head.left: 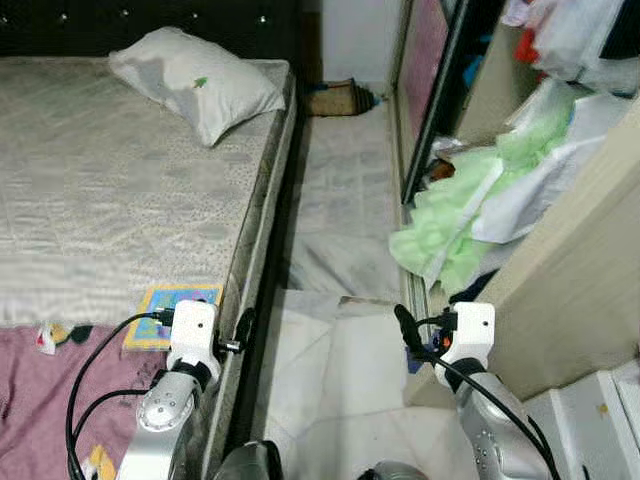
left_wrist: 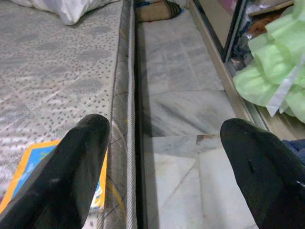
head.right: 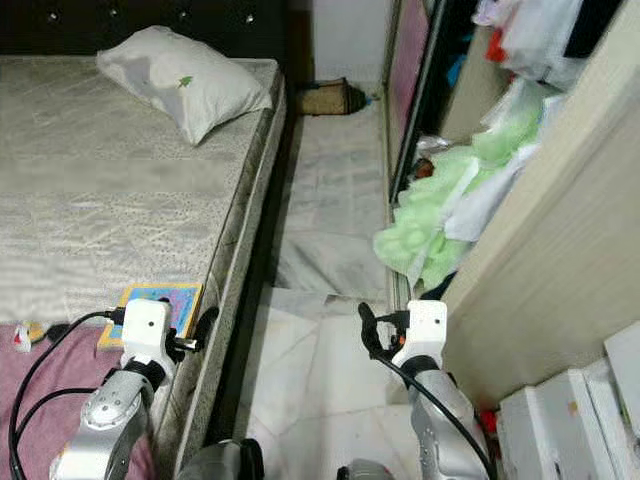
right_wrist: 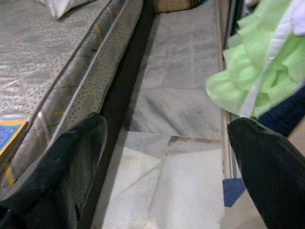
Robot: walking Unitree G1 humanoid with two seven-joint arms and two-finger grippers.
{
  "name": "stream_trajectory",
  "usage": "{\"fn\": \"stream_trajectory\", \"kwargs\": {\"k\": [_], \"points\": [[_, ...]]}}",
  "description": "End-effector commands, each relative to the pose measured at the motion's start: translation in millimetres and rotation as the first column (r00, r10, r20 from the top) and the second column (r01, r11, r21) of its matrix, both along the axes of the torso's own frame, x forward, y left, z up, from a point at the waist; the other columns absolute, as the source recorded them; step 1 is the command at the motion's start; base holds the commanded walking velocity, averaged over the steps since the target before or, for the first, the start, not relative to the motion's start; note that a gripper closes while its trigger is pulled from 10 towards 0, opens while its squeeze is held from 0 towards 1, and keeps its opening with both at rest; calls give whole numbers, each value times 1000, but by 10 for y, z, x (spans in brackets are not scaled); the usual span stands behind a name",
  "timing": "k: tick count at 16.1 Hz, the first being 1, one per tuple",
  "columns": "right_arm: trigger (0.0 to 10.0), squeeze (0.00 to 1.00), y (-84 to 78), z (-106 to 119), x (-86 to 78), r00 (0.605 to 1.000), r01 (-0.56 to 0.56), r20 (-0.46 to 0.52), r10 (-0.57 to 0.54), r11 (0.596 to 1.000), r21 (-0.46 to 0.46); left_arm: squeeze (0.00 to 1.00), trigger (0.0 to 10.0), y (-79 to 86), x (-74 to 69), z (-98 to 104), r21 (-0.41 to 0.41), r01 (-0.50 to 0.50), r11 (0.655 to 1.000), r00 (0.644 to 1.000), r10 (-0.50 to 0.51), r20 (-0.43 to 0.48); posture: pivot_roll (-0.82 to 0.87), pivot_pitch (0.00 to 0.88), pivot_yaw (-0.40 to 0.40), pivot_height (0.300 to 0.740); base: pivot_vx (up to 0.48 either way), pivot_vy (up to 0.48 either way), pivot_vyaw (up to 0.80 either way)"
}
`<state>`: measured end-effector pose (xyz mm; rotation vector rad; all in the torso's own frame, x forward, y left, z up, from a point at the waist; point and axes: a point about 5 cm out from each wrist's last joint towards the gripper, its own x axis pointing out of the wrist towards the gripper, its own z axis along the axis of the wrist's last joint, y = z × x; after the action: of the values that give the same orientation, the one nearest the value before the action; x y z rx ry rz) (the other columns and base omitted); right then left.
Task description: Clean up the room
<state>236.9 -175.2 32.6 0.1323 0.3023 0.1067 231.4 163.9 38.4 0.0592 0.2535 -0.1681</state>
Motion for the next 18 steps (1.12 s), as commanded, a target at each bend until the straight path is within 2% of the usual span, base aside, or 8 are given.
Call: {"fn": "stream_trajectory", "kwargs": {"k": [1,3,6,10,12,13,18], "points": [[10000,0,-14,-7,-15,1000,9,-9,-9,1000,1,0,10000,6,5,18,0,5,1000,1000,-5,1,-64,107,43,740,0,0,-800],[10000,0,-9,-16,-12,1000,12,-11,-12,1000,2,0,10000,-10,16,28,-6,15,1000,1000,-15,5,-66,105,44,740,0,0,-688],[10000,0,19,7,-2,1000,-27,16,27,1000,-15,0,10000,-16,33,35,8,9,1000,1000,-9,7,-65,101,45,740,0,0,0],[10000,0,59,40,34,998,-53,33,54,998,-24,0,10000,-25,54,56,21,-6,1000,1000,6,22,-64,95,45,740,0,0,797],[10000,0,61,49,47,997,-60,40,61,998,-25,0,10000,-18,67,73,54,-28,998,999,26,42,-65,93,47,740,0,0,794],[10000,0,59,55,51,997,-64,45,66,998,-29,0,10000,-29,69,75,33,-22,999,999,21,50,-66,94,47,740,0,0,794],[10000,0,34,55,51,997,-47,54,49,998,-32,0,10000,23,42,29,49,-33,998,999,32,32,-70,84,50,740,0,0,791]]}}
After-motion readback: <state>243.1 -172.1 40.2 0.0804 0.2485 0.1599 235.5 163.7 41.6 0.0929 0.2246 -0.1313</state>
